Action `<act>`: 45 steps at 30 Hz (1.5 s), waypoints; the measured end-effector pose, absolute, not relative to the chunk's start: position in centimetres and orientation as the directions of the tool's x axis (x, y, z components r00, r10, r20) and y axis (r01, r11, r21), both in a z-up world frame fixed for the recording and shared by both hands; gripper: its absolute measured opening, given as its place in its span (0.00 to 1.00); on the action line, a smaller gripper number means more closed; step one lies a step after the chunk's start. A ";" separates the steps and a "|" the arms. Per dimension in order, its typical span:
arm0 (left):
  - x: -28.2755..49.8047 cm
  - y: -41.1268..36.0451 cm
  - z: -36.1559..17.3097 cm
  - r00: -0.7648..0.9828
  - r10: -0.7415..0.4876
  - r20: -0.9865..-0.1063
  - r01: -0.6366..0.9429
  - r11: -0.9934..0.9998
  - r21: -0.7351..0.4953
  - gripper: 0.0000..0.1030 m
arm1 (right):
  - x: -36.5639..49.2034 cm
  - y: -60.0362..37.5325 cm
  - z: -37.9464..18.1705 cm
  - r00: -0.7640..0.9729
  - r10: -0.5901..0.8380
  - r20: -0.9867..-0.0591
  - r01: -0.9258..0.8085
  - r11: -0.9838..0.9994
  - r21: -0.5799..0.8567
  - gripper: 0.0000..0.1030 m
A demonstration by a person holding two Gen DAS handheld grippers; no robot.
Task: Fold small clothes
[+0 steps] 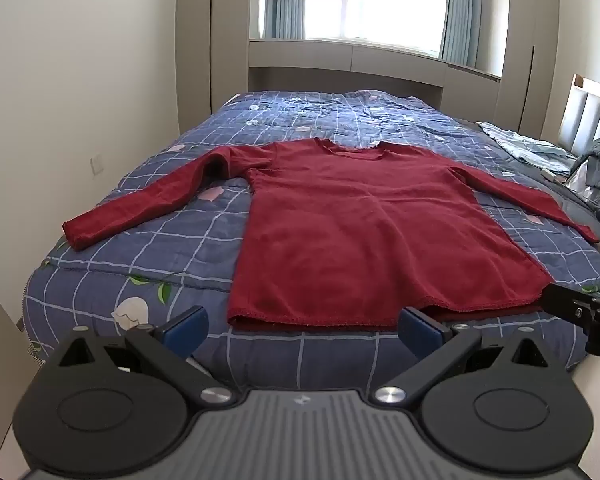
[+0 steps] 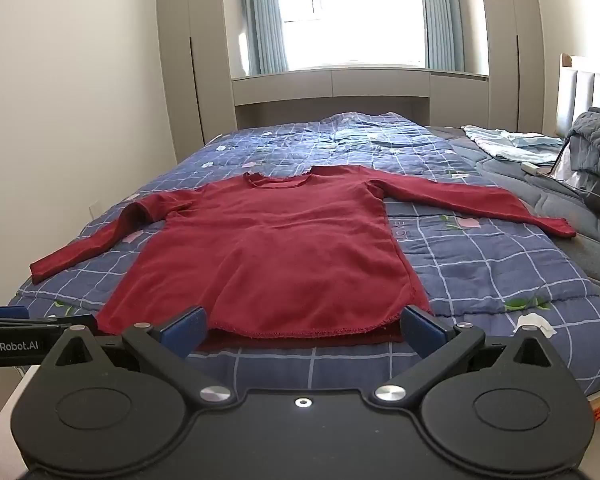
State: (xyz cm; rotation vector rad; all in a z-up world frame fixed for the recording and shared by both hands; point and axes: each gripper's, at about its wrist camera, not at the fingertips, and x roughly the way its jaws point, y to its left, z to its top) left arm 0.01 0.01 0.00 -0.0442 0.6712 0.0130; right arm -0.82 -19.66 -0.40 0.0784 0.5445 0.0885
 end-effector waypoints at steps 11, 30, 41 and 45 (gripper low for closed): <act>0.0 0.0 0.0 0.785 -0.004 -0.619 -0.026 0.999 -0.039 1.00 | -0.6 -19.4 -0.1 0.850 0.109 -0.516 -0.070 0.993 0.094 1.00; -0.1 0.1 -0.5 0.782 -0.008 -0.624 -0.025 0.999 -0.045 1.00 | -0.5 -19.6 -0.7 0.843 0.107 -0.526 -0.065 0.993 0.098 1.00; -0.1 0.1 -0.6 0.779 -0.008 -0.627 -0.027 0.999 -0.046 1.00 | -0.5 -19.6 -0.8 0.842 0.108 -0.529 -0.065 0.993 0.100 1.00; 0.0 -0.1 -1.1 0.777 -0.009 -0.629 -0.026 0.999 -0.045 1.00 | -0.6 -19.6 -0.7 0.841 0.108 -0.530 -0.065 0.993 0.100 1.00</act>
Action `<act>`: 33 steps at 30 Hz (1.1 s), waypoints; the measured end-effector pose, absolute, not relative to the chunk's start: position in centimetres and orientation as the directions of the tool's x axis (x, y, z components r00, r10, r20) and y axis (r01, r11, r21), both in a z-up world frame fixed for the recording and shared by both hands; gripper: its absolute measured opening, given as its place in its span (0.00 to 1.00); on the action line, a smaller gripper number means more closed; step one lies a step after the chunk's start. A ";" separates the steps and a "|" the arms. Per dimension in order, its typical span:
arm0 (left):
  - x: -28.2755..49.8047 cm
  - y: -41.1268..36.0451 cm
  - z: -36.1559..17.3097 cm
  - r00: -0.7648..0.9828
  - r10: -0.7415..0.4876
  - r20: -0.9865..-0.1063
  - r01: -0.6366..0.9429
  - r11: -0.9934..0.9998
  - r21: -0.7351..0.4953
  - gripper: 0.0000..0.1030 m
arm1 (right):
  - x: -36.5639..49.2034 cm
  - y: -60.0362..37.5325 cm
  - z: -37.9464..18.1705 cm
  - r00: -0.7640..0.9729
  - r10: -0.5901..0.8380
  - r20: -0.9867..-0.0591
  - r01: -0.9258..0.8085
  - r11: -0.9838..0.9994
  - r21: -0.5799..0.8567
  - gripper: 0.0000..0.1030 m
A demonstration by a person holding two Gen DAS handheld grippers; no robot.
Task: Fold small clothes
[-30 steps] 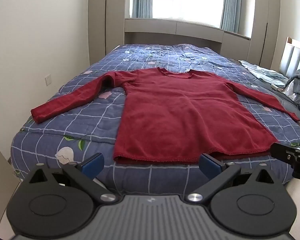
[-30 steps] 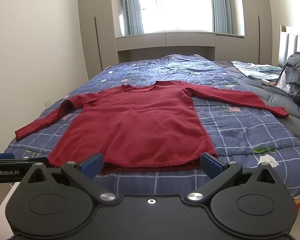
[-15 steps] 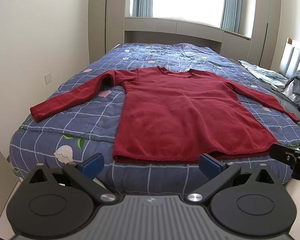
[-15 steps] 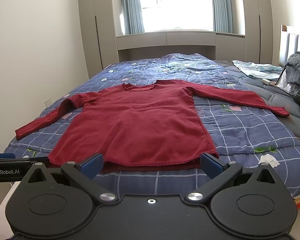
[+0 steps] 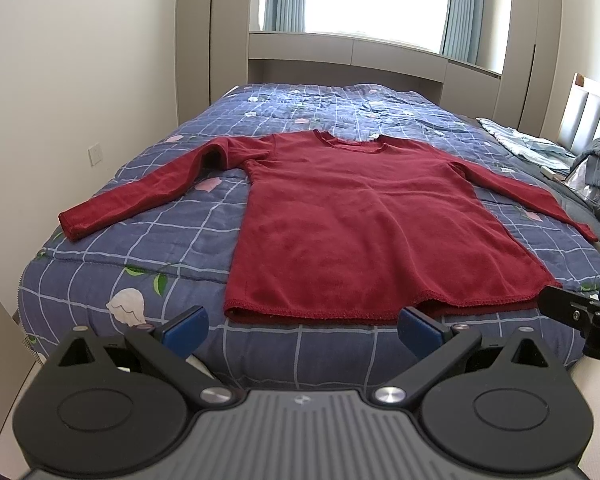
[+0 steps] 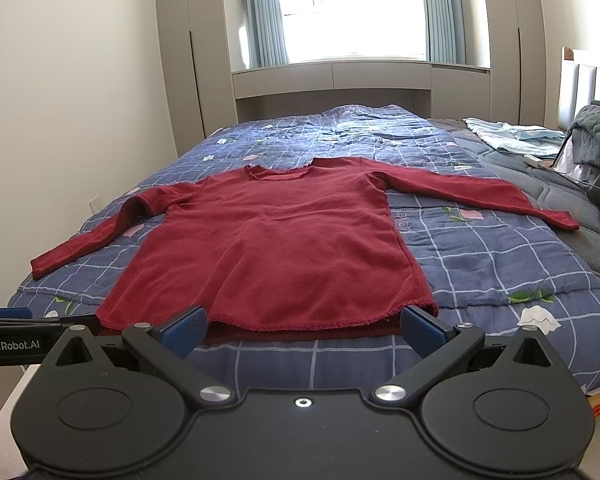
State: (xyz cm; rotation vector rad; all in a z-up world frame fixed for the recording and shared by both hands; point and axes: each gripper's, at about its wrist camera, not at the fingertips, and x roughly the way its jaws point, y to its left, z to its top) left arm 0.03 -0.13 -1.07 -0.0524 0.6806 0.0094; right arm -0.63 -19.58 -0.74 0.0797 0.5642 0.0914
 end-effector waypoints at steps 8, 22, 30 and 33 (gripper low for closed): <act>-0.1 -0.2 -1.2 0.773 -0.010 -0.634 -0.026 0.999 -0.047 1.00 | -0.4 -19.6 -1.0 0.839 0.110 -0.533 -0.064 0.993 0.103 1.00; 0.4 -0.2 -1.1 0.757 -0.013 -0.654 -0.024 0.999 -0.049 1.00 | 0.0 -19.7 -1.2 0.829 0.114 -0.548 -0.061 0.992 0.113 1.00; 1.2 -0.1 -1.5 0.743 -0.012 -0.669 -0.025 0.999 -0.046 1.00 | 0.4 -19.8 -1.5 0.818 0.117 -0.563 -0.060 0.991 0.119 1.00; 1.4 -0.1 -1.7 0.738 -0.010 -0.675 -0.027 0.999 -0.044 1.00 | 0.7 -19.8 -1.6 0.812 0.119 -0.571 -0.061 0.991 0.120 1.00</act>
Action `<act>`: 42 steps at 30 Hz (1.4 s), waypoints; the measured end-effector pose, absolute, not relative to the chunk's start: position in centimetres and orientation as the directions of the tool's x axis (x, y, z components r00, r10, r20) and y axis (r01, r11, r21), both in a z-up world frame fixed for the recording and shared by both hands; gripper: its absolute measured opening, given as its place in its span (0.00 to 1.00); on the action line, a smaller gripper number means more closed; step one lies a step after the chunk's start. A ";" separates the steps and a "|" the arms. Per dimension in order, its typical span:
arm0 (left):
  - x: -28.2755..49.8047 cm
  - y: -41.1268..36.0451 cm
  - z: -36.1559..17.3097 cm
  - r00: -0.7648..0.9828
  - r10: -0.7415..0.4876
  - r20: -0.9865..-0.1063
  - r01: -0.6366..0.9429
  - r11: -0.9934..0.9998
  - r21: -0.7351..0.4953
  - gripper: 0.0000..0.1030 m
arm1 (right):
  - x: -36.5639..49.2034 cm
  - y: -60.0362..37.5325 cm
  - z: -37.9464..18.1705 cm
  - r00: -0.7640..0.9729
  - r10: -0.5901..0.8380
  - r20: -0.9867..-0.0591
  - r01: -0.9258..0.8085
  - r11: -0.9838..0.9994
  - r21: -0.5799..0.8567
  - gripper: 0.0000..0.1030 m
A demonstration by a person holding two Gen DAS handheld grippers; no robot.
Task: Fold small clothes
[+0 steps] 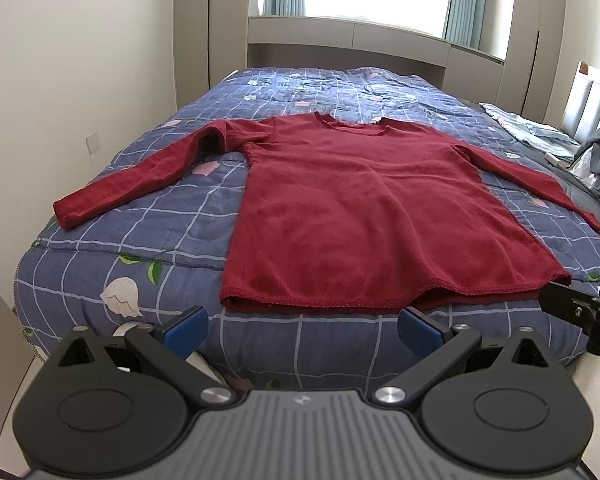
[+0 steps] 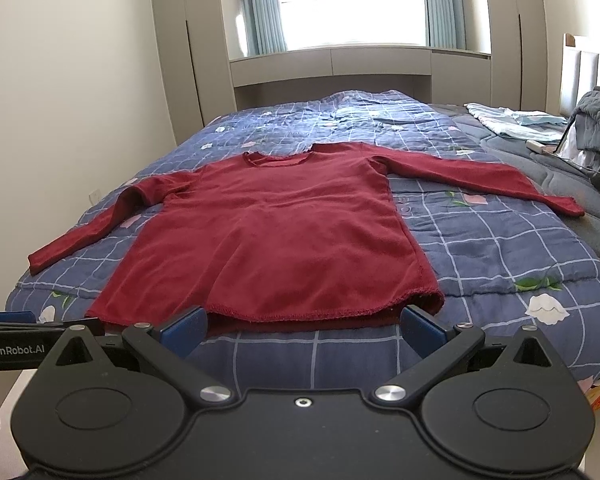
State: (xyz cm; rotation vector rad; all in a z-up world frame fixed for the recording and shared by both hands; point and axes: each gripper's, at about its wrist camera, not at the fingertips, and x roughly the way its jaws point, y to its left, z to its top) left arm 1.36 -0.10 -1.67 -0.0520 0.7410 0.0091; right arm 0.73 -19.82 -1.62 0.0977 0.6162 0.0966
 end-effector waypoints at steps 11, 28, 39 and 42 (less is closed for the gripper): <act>3.1 -0.2 -2.2 0.702 0.005 -0.712 -0.034 0.999 -0.027 1.00 | 2.3 -19.9 -2.5 0.787 0.100 -0.609 -0.036 0.993 0.116 1.00; 13.4 -0.4 -0.1 0.653 0.076 -0.754 -0.089 0.996 0.024 1.00 | 12.2 -21.5 -1.5 0.677 -0.008 -0.736 0.066 0.997 0.050 1.00; 25.7 -5.1 1.4 0.712 0.083 -0.697 -0.058 0.997 0.060 1.00 | 20.7 -26.3 0.0 0.716 -0.100 -0.691 0.141 0.990 0.002 1.00; 29.2 -7.2 1.1 0.721 0.059 -0.691 -0.033 0.998 0.051 1.00 | 23.1 -28.4 -0.4 0.711 -0.125 -0.691 0.180 0.984 0.007 1.00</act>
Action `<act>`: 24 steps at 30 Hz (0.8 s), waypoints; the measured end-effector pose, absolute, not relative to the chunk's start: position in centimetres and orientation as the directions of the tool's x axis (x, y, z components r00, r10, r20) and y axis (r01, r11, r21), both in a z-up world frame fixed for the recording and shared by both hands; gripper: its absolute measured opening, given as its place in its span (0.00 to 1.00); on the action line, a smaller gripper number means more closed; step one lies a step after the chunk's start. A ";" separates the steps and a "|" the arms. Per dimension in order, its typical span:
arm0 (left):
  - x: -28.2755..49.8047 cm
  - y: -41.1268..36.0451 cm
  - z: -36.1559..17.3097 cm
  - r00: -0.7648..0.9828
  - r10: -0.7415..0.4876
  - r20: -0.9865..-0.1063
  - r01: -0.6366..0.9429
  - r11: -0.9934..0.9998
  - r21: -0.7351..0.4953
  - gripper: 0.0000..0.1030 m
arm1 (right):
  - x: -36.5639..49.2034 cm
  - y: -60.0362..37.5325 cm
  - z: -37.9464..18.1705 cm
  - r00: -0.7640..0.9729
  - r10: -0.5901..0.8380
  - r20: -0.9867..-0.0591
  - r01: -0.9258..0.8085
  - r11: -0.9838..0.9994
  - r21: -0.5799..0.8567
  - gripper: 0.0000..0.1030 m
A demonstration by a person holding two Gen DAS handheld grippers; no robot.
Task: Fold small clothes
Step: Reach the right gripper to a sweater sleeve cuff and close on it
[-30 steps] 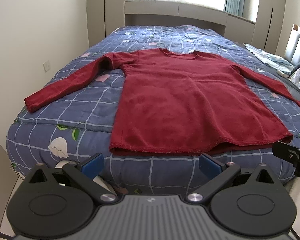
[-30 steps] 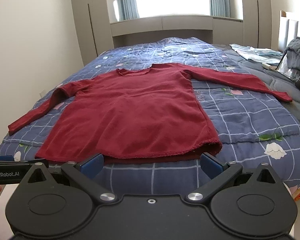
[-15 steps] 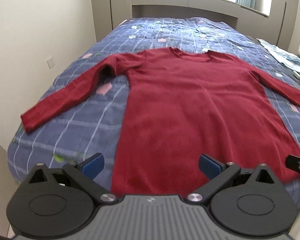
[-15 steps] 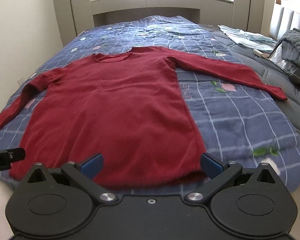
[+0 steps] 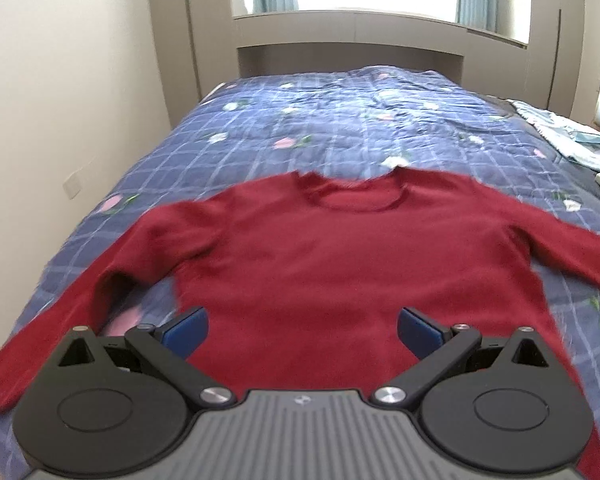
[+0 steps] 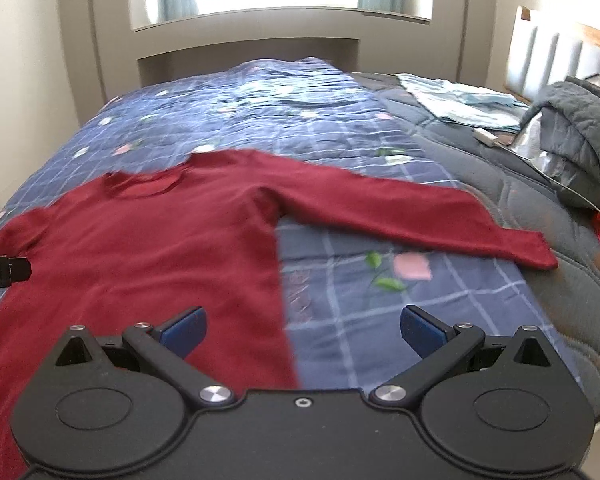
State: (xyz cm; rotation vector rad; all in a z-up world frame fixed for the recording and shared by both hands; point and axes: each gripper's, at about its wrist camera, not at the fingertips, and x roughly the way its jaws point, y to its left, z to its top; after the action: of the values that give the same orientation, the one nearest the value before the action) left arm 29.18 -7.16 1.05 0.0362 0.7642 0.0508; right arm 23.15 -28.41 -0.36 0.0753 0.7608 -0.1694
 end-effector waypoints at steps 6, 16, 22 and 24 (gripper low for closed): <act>35.4 -11.6 -0.4 0.734 0.019 -0.679 0.017 0.999 0.046 1.00 | 27.7 -32.9 -1.6 0.694 -0.188 -0.695 0.254 0.967 -0.008 1.00; 43.8 -18.3 -3.3 0.744 -0.055 -0.666 0.093 0.995 0.021 1.00 | 32.3 -39.8 -5.0 0.670 -0.269 -0.692 0.370 0.929 -0.003 1.00; 46.6 -21.1 -5.0 0.759 -0.054 -0.649 0.105 0.994 0.040 1.00 | 32.8 -43.6 -6.3 0.674 -0.306 -0.672 0.434 0.901 0.025 1.00; 47.0 -21.6 -5.8 0.765 -0.054 -0.642 0.104 0.994 0.040 1.00 | 32.6 -45.0 -6.6 0.681 -0.326 -0.656 0.465 0.884 0.044 1.00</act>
State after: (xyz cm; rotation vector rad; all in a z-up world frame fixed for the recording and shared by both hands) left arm 47.02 -21.59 -5.82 0.0747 0.6948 -0.0855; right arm 32.56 -45.02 -6.56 0.2147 0.6915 -0.4476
